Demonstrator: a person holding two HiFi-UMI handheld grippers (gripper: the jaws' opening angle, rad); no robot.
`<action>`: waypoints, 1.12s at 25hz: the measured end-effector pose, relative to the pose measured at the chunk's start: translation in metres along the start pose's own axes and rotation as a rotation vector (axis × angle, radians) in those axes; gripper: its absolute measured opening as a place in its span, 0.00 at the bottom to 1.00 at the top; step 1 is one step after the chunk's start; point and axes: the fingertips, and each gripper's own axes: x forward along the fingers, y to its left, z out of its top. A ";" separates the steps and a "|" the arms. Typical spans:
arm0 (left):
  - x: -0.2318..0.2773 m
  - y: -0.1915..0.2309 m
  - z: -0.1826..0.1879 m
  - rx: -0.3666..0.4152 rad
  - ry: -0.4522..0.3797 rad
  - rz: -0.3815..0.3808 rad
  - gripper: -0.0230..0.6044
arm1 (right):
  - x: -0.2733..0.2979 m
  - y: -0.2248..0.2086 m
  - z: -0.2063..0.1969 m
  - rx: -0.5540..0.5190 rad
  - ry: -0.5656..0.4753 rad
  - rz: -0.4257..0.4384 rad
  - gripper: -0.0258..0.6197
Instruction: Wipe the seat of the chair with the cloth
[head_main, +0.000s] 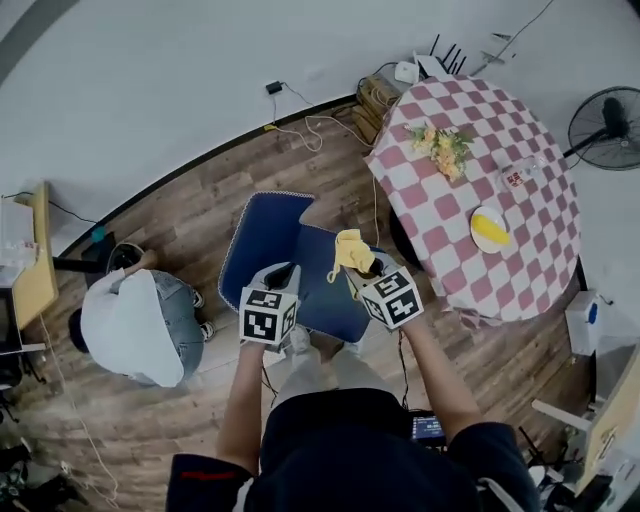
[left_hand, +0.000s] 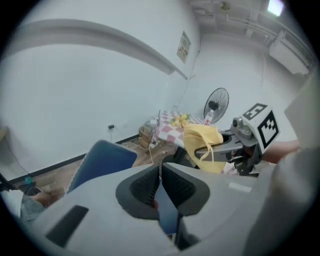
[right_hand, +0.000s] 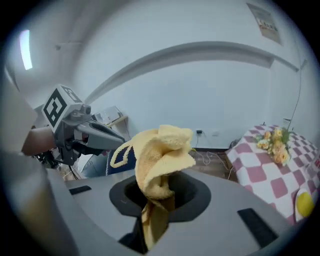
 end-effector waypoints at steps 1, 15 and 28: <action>-0.010 -0.004 0.021 0.010 -0.048 0.004 0.09 | -0.010 -0.001 0.018 -0.006 -0.036 -0.008 0.15; -0.141 -0.043 0.194 0.143 -0.485 0.055 0.07 | -0.152 0.005 0.190 -0.156 -0.434 -0.136 0.15; -0.209 -0.068 0.250 0.374 -0.705 0.170 0.07 | -0.228 -0.002 0.232 -0.165 -0.654 -0.242 0.15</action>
